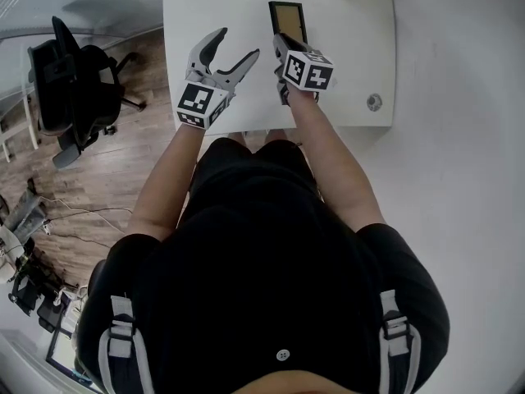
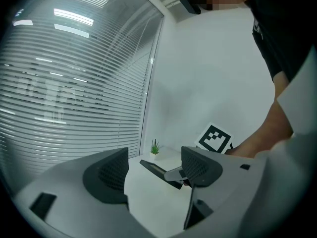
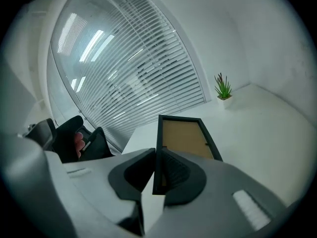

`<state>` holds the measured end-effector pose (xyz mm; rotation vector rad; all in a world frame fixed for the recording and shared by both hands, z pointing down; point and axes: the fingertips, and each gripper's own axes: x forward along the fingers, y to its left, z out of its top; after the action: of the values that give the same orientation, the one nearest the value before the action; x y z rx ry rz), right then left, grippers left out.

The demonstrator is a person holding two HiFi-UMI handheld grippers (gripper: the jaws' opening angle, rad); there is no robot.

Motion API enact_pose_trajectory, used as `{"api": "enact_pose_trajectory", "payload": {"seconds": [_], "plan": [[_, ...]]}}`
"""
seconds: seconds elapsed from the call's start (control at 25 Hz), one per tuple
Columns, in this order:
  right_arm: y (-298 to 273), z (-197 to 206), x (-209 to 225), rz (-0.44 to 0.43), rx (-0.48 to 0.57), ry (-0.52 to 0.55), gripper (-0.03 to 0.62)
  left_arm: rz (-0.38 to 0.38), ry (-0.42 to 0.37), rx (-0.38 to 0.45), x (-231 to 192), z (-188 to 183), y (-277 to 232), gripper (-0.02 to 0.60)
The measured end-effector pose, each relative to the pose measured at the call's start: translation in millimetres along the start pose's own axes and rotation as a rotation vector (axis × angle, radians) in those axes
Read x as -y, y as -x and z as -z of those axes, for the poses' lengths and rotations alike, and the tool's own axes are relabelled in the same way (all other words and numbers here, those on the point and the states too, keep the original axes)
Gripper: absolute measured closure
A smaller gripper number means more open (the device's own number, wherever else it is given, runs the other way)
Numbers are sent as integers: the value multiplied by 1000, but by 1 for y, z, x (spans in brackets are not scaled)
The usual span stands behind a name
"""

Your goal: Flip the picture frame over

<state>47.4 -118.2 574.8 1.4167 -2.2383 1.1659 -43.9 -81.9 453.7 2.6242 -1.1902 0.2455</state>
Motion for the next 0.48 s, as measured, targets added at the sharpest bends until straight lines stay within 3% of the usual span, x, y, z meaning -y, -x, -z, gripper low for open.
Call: {"api": "enact_pose_trajectory", "payload": {"seconds": [0.48], "plan": [[1,-5,-18,-234,24,-218,545,-30,17,11,0,4,1,244]]}}
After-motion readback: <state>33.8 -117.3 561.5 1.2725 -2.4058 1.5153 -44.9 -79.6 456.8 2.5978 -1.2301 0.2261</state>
